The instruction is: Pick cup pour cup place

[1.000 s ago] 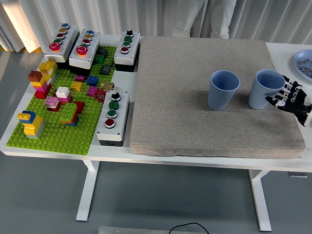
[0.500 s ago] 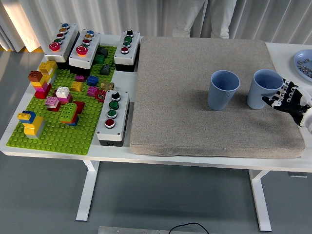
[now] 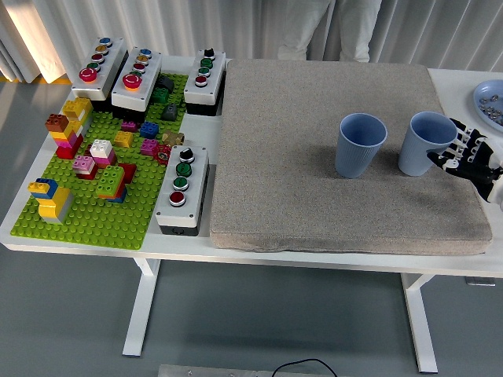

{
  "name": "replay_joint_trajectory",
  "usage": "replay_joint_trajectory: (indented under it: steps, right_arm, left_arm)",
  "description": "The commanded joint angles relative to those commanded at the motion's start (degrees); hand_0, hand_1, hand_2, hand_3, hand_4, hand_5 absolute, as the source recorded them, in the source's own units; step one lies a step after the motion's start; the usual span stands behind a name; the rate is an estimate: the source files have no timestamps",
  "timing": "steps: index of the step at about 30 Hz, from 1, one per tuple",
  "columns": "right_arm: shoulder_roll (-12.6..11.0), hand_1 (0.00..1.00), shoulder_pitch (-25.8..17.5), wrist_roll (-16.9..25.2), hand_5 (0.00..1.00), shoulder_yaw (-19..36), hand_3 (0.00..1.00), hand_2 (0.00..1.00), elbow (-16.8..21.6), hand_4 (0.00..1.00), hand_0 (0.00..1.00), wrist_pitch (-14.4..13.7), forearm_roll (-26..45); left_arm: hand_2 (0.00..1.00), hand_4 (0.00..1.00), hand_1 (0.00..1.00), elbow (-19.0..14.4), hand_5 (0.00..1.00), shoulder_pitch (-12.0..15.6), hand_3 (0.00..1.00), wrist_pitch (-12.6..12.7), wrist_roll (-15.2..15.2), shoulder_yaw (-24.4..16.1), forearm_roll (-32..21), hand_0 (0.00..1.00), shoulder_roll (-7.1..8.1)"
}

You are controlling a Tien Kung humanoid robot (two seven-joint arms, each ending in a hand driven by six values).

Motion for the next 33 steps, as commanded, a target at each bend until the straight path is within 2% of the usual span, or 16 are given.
replay_joint_trajectory:
  steps: [11,25,33]
  right_arm:
    - [0.09,0.896,0.15,0.32,0.230,-0.12,0.937,0.941,-0.36,0.825,0.918,0.08,0.53]
    - [0.37,0.892,1.42,2.07,0.234,-1.36,0.934,0.935,-3.71,0.826,0.911,-0.65,2.31]
    - [0.43,0.891,1.41,2.27,0.234,-0.99,0.932,0.935,-3.97,0.826,0.909,-0.78,2.34]
  left_arm:
    - [0.828,0.516,0.771,0.00,0.951,0.03,0.655,-0.01,0.00,-0.09,0.19,0.738,0.00]
    - [0.829,0.517,0.771,0.00,0.950,0.05,0.655,-0.05,0.16,-0.75,1.13,0.738,-0.11]
    - [0.830,0.517,0.771,0.00,0.949,-0.11,0.655,-0.10,0.15,-0.58,1.01,0.738,-0.09]
